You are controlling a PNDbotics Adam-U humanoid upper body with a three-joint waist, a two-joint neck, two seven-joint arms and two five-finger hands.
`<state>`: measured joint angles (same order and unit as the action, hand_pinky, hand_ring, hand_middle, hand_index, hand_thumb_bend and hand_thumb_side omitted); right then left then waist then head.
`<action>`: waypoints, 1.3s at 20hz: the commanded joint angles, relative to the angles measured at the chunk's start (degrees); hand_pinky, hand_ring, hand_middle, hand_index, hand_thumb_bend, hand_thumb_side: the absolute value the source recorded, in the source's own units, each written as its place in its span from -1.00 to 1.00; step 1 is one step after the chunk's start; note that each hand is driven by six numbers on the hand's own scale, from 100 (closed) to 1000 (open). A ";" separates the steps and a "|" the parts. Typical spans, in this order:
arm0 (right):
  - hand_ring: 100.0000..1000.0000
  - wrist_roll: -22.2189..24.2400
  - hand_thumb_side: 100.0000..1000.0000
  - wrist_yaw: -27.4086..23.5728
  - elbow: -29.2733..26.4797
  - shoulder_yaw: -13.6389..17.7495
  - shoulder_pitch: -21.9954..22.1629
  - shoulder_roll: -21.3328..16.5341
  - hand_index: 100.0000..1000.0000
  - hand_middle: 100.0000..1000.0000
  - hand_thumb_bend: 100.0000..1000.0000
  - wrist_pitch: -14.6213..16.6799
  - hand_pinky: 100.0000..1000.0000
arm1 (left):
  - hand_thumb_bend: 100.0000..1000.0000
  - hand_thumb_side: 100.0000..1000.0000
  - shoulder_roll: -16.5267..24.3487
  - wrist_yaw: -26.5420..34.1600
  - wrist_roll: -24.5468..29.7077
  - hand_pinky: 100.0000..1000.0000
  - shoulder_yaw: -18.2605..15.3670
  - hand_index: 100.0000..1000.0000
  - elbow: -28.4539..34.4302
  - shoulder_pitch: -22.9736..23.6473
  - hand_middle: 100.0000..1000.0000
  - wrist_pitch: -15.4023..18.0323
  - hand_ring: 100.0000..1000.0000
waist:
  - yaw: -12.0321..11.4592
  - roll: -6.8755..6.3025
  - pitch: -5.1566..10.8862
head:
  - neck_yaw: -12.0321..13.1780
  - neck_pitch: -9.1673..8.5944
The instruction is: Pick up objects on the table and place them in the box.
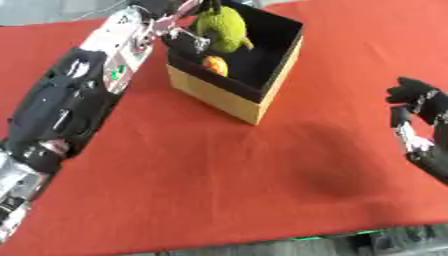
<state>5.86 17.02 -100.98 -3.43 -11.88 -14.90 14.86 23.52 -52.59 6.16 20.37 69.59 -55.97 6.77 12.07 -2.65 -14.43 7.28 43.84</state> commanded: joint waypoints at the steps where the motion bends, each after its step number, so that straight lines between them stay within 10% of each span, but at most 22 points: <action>1: 0.48 0.12 0.08 -0.47 -0.76 0.19 -0.48 -0.41 0.78 0.44 -1.00 0.03 0.39 | -0.05 -0.57 0.89 1.04 -1.32 0.28 -0.78 0.56 2.51 -0.41 0.22 -0.09 0.20 | -0.31 0.45 1.00 | -0.14 0.28; 7: 0.48 -0.04 0.09 -0.41 -0.69 0.42 -0.09 -0.25 0.77 0.45 -1.00 -0.10 0.39 | -0.32 -0.40 5.14 13.21 -2.18 0.26 -3.17 0.58 13.94 4.21 0.23 -2.46 0.23 | -2.03 0.77 1.52 | -0.82 0.28; 15: 0.48 -1.28 0.10 -0.42 -0.67 1.26 0.40 -0.14 0.76 0.45 -1.00 -0.57 0.39 | -0.71 -0.35 12.59 36.91 -8.56 0.17 -11.96 0.50 38.78 21.38 0.13 -4.99 0.16 | -5.80 1.34 1.86 | -1.56 0.28; 26: 0.48 -2.41 0.09 -1.17 -0.71 1.74 0.48 0.22 0.75 0.44 -1.00 -1.02 0.38 | -0.92 -0.18 3.60 41.19 -17.36 0.09 -18.73 0.45 43.18 40.69 0.05 -5.78 0.10 | -8.08 1.87 2.14 | -2.09 0.28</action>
<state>3.70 16.40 -100.97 -2.14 -11.04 -14.31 13.82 27.46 -11.54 -10.48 2.77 111.99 -15.02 0.76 4.06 -0.88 -13.33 5.38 43.84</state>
